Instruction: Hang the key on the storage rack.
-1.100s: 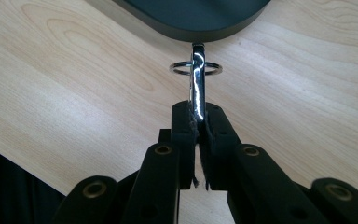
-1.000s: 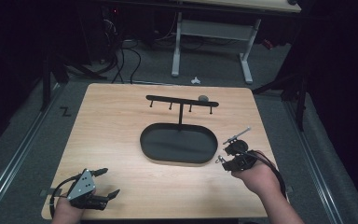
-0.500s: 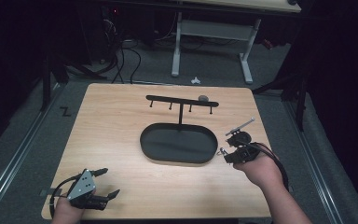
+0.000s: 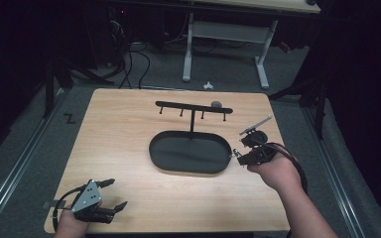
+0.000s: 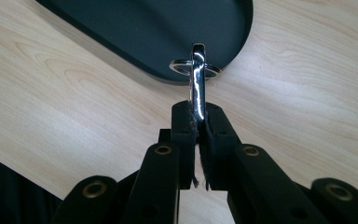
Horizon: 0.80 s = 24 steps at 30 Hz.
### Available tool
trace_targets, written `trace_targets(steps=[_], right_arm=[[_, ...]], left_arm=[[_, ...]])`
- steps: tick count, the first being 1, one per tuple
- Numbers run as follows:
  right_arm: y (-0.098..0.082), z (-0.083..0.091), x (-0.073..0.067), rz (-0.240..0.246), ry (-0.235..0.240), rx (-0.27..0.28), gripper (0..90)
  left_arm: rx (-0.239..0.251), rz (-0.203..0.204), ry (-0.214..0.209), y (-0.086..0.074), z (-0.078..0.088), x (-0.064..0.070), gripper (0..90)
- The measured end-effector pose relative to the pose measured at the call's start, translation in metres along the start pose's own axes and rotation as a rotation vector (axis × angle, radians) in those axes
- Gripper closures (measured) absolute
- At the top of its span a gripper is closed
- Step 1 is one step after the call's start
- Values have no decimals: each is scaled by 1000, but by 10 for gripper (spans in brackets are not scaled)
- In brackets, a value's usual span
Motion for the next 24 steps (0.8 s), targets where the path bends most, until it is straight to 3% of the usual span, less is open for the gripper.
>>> trace_targets(steps=[24], right_arm=[[35, 6, 7, -24, -3, 37, 846]], left_arm=[[5, -1, 5, 1, 2, -1, 153]])
Point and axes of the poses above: each handheld gripper's, and its own axes: z roughly backward along the jaws, y roughly out of its top, x roughly to its right, the point moved 6 cm from there along -z, roughly forward along the jaws, and after that the axes turned 11 degrees about x, right-handed, at the moved point
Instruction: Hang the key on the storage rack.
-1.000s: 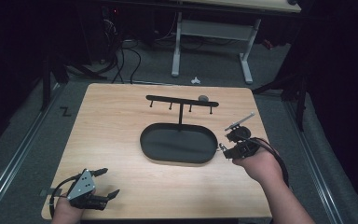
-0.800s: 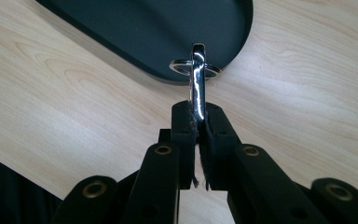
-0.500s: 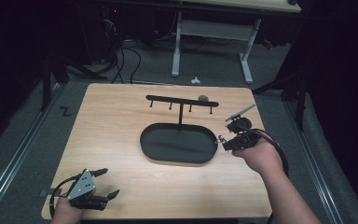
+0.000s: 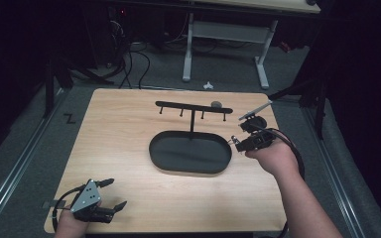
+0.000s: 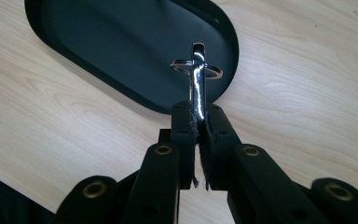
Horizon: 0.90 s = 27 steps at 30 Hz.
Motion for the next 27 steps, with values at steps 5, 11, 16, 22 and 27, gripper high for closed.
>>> trace_targets(steps=[5, 11, 16, 22, 27], right_arm=[[9, 3, 3, -7, -3, 7, 846], [20, 7, 5, -7, -5, 14, 846], [29, 7, 5, -1, -3, 22, 847], [35, 6, 4, 5, -2, 31, 847], [42, 7, 3, 0, -4, 40, 847]], left_arm=[[-9, 8, 0, -4, 6, 0, 153], [-9, 15, 24, -7, 16, 0, 153], [-9, 17, 41, -9, 23, 0, 153], [-5, 22, 57, -10, 28, 0, 153], [-9, 22, 60, -11, 31, 0, 153]])
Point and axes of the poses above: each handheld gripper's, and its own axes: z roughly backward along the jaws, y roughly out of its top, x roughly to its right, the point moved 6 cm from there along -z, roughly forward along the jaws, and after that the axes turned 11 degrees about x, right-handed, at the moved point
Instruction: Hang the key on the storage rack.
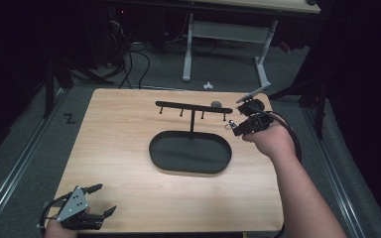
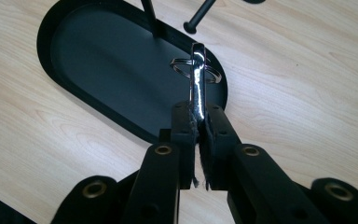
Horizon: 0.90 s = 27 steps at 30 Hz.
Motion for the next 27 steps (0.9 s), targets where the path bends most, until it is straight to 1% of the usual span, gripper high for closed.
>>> trace_targets(steps=[5, 14, 18, 23, 24, 27], right_arm=[[4, -2, 0, 7, -5, -3, 847], [12, -10, 3, -12, 0, 4, 847], [17, -10, 3, -16, -1, 9, 847], [25, -10, 1, -7, -5, 11, 847], [28, -12, 1, -12, -6, 20, 847], [29, -14, 2, -15, -11, 16, 847]], left_arm=[[2, 2, 6, 0, 1, 1, 153], [5, 3, 16, -1, 5, 1, 153], [5, 5, 17, -2, 6, 0, 153], [3, 3, 13, -1, 6, 0, 153], [5, 2, 13, -1, 6, 0, 153], [3, 3, 12, -1, 6, 0, 153]])
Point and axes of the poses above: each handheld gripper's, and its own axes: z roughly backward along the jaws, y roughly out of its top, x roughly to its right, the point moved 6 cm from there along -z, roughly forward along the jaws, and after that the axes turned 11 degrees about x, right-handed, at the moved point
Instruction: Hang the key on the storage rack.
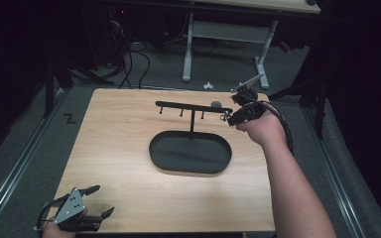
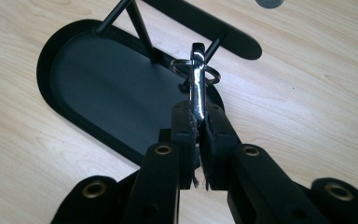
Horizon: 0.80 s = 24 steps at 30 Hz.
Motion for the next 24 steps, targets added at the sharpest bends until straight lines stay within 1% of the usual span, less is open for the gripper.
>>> trace_targets(steps=[5, 8, 11, 13, 17, 18, 20, 21, 24], right_arm=[[1, -7, 5, -21, -10, -2, 846], [1, -11, 11, -42, -24, 2, 846], [-3, -16, 18, -56, -40, -10, 844], [-4, -17, 18, -58, -39, -6, 844], [-7, -20, 19, -61, -41, -14, 838], [-7, -21, 19, -64, -38, -7, 835], [-8, -22, 19, -63, -43, -14, 814], [-9, -23, 19, -68, -41, -8, 807], [-11, -24, 20, -63, -46, -20, 784]], left_arm=[[2, 3, 2, 0, 0, -1, 153], [1, 4, 0, 0, 0, -1, 153], [-1, 5, -2, -1, -1, -1, 153], [-3, 4, -5, -1, -1, 0, 153], [-1, 5, -6, -1, -2, 1, 153], [-1, 5, -6, -1, -2, 1, 153], [-2, 5, -7, -1, -2, 1, 153], [-3, 4, -7, -1, -2, 0, 153], [-3, 4, -8, -1, -2, 1, 153]])
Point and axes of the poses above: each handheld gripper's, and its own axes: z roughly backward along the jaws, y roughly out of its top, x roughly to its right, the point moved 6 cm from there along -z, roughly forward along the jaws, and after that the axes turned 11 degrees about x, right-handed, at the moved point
